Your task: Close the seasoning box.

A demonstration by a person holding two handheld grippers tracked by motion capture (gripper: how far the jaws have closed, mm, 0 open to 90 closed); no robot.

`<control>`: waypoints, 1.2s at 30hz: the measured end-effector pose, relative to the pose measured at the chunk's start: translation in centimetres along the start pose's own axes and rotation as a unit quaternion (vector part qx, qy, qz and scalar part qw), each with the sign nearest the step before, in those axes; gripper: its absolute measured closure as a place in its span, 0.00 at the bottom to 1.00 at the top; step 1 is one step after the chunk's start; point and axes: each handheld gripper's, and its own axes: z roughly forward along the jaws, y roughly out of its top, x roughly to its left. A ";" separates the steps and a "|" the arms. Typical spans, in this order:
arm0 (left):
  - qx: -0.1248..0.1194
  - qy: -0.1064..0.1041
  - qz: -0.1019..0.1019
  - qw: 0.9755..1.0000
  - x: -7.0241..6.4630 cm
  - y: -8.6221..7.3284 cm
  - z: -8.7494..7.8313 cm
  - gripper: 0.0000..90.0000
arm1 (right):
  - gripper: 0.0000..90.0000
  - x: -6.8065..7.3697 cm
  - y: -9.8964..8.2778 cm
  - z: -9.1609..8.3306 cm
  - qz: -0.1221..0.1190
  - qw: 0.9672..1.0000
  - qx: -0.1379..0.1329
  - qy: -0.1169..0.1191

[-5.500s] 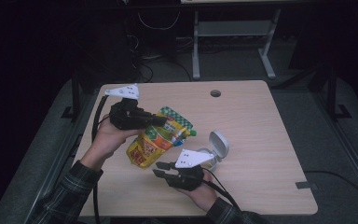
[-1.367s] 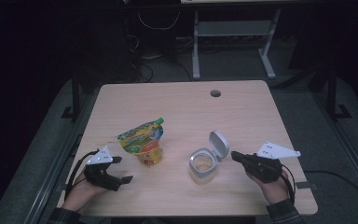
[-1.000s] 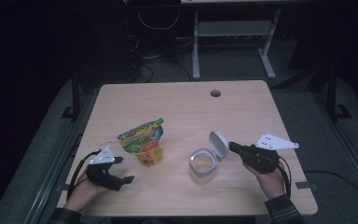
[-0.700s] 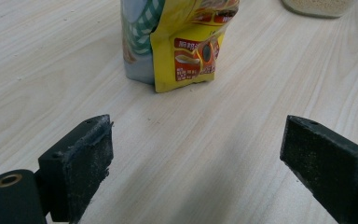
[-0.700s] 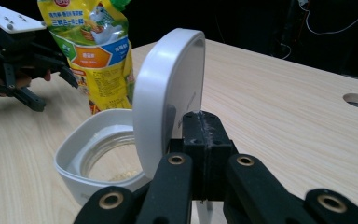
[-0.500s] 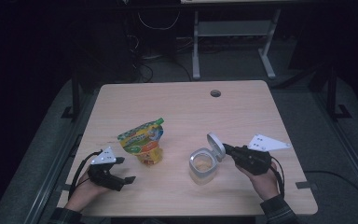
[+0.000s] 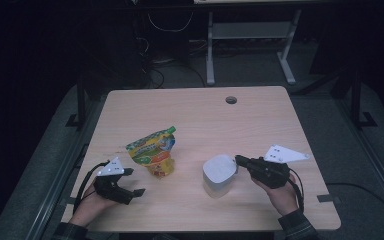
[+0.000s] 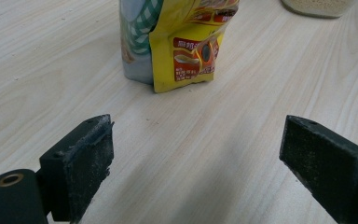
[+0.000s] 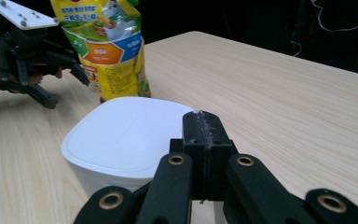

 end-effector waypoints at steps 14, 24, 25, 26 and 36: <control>-0.003 0.002 0.000 1.000 0.0 -0.1 -0.2 0.11 | 0.76 -1.9 -1.1 -1.2 0.028 0.998 0.001 -0.053; -0.008 0.002 0.001 1.000 -0.1 0.0 -0.2 0.11 | 0.50 -2.7 -2.7 -1.5 0.033 0.995 0.020 -0.087; -0.008 0.002 0.002 1.000 -0.1 0.0 -0.2 0.11 | 0.49 -2.8 -2.9 -1.5 0.034 0.995 0.022 -0.089; -0.009 0.002 0.001 1.000 -0.1 -0.1 -0.2 0.11 | 0.46 -2.9 -3.2 -1.5 0.029 0.995 0.027 -0.093; -0.010 0.006 0.000 1.000 -0.1 -0.1 -0.3 0.11 | 0.27 -4.0 -5.7 -1.9 0.059 0.991 0.061 -0.101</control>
